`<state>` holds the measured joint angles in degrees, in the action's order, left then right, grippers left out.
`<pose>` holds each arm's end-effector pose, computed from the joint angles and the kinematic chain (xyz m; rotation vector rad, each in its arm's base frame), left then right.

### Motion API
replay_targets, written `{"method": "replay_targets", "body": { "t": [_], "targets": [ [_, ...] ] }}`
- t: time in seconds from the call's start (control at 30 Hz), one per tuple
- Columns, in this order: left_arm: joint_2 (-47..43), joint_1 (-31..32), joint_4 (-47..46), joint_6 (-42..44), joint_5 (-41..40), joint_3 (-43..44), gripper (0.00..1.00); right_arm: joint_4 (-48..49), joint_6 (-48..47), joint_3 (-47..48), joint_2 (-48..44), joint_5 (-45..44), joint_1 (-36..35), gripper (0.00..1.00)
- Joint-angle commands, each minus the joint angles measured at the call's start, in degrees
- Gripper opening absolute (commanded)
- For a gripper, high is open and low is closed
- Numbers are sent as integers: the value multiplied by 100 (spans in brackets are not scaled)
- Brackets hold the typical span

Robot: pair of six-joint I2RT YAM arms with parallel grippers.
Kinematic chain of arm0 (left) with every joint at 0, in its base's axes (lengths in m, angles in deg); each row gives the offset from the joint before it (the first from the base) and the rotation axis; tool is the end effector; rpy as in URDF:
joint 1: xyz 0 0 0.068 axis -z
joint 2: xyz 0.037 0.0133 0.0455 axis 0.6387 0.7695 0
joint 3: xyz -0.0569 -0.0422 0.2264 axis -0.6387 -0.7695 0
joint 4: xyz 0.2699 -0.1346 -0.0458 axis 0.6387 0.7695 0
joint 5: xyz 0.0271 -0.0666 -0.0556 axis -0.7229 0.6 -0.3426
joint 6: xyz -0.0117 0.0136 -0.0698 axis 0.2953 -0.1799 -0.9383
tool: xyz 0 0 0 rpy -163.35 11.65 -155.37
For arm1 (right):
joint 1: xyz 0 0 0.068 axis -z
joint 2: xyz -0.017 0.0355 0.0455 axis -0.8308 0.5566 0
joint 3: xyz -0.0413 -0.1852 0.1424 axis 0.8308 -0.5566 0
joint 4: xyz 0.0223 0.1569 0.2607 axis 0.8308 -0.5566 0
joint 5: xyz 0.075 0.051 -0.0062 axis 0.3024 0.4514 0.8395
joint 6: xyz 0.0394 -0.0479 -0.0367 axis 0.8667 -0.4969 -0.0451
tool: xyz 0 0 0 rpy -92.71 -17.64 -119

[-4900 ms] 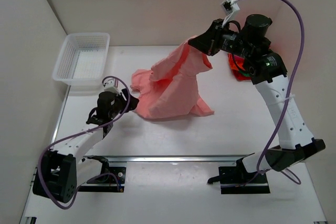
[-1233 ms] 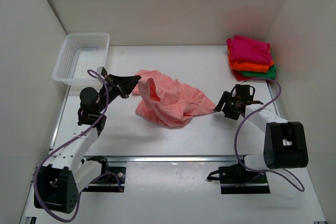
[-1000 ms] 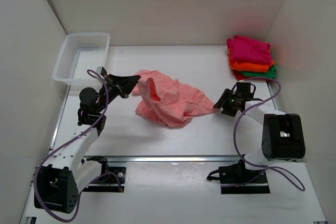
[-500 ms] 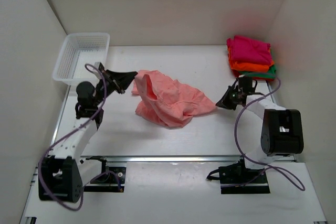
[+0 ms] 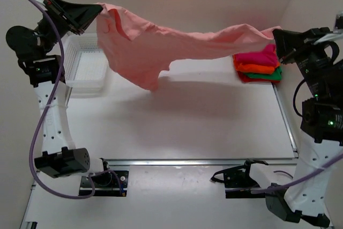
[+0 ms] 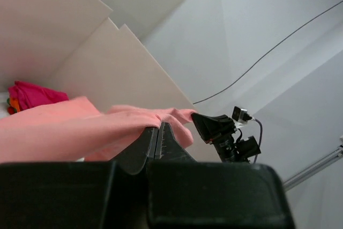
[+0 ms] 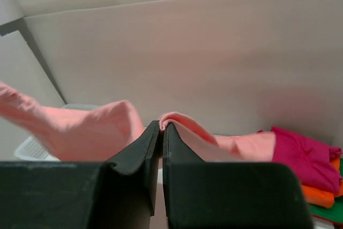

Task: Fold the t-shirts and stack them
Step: Flatten out the tshirt

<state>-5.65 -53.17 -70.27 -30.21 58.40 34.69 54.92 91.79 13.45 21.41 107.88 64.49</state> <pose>0.3189 0.0258 0.5624 -0.0952 1.3568 -1.5996 0.2111 -0.0077 0.5803 -0.0413 1.3546 0.3886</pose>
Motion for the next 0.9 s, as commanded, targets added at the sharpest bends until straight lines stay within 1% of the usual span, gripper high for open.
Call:
{"method": "replay_targets", "body": {
  "t": [0.0, 0.07, 0.13, 0.2, 0.27, 0.37, 0.43, 0.47, 0.53, 0.57, 0.6, 0.63, 0.67, 0.7, 0.73, 0.77, 0.8, 0.83, 0.87],
  "targets": [
    [-389, -155, 1042, 670, 37, 440, 0, -488, -51, 26, 37, 171, -5, 0],
    [-459, -138, 1255, 794, 54, 695, 0, -471, -8, 114, -59, 171, -40, 0],
    [-460, -77, 1308, 741, 28, 731, 0, -444, 115, 88, -33, 267, -6, 1],
    [-338, -111, 1589, 986, 2, 792, 0, -453, 98, 1, 142, 285, 108, 0],
    [-197, -50, 1739, 1144, -68, 661, 0, -374, 177, -184, 379, 530, 258, 0],
    [119, -50, 1275, 1085, -33, 153, 0, -6, 334, -631, 818, 1092, 486, 0],
    [427, -41, 1282, 1232, -15, 54, 0, 275, 362, -870, 1117, 1138, 434, 1],
    [689, -15, 1482, 1477, -77, 158, 0, 320, 318, -879, 1345, 1077, 408, 0],
    [1365, 20, 1624, 1795, -112, 666, 0, 495, 221, -800, 1889, 1032, 294, 0],
    [1577, 12, 1607, 1761, -17, 861, 0, 566, 160, -643, 1988, 1067, 311, 0],
    [2067, 12, 1625, 1726, 124, 1446, 0, 671, 159, -528, 2267, 1094, 224, 0],
    [2681, 3, 1799, 1630, 290, 2313, 0, 611, 125, -170, 2609, 1068, 171, 0],
    [2930, 3, 1801, 1550, 335, 2783, 0, 523, 55, 51, 2734, 998, 144, 0],
    [3490, -32, 1766, 1228, 353, 3675, 0, 366, 2, 584, 3075, 1032, 109, 0],
    [3704, -119, 1435, 972, 353, 4093, 0, 164, -34, 1146, 3226, 1024, 83, 0],
    [4141, -242, 779, -127, 397, 4706, 0, -3, -16, 1604, 3498, 972, 74, 0],
    [4328, -304, 433, -477, 345, 4895, 0, -48, 45, 1870, 3726, 1015, 39, 0],
    [4322, -435, 21, -707, 327, 4810, 0, -144, 54, 2229, 3868, 1024, 99, 0],
    [4217, -567, 156, -587, 362, 4704, 0, -206, 106, 2476, 3887, 1120, 126, 0]
  ]
}}
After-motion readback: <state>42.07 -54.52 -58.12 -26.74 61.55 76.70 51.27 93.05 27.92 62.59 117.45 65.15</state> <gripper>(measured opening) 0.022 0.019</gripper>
